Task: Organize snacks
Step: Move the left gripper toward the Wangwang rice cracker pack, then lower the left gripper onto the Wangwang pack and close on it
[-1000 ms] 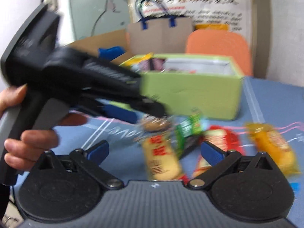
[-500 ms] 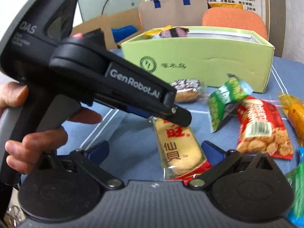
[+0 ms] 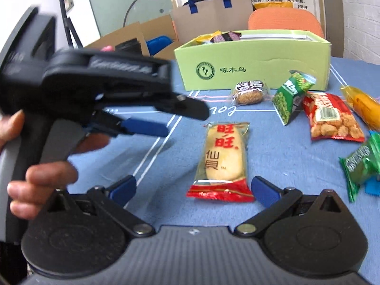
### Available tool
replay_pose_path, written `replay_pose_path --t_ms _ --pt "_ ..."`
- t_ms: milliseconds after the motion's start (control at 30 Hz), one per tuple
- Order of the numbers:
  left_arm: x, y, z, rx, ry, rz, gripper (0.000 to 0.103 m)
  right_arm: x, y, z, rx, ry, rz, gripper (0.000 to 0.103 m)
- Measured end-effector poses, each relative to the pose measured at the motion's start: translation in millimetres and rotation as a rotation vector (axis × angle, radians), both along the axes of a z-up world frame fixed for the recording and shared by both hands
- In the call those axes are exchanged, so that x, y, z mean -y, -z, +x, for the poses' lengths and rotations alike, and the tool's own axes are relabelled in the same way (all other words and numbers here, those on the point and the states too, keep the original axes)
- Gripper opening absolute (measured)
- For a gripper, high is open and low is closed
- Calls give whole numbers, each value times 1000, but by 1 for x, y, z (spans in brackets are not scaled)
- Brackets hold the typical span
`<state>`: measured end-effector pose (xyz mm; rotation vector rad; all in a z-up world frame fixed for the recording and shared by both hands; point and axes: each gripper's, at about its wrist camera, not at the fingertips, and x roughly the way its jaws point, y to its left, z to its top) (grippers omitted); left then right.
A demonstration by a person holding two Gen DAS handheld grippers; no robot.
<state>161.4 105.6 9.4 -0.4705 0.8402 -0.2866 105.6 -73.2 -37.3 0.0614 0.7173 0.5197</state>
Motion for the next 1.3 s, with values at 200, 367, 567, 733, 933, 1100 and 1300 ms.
replay_pose_path --t_ms 200,367,567,733,933,1100,1300 --pt "3 -12 -31 -9 -46 7 73 28 -18 -29 86 87 23 102" --pt "13 -29 -64 26 -72 10 73 60 -39 -61 185 133 108 103" --pt "40 -46 -87 75 -77 56 75 90 -47 -78 216 140 187 103" --pt "53 -46 -87 76 -99 97 75 90 -43 -75 202 97 206 103" --pt "43 -33 -64 29 -122 60 75 78 -32 -62 204 69 138 103" --pt "41 -21 -31 -8 -81 49 75 51 -22 -28 162 19 75 103" --pt "37 1 6 -67 -47 60 71 19 -12 6 145 -32 -33 102"
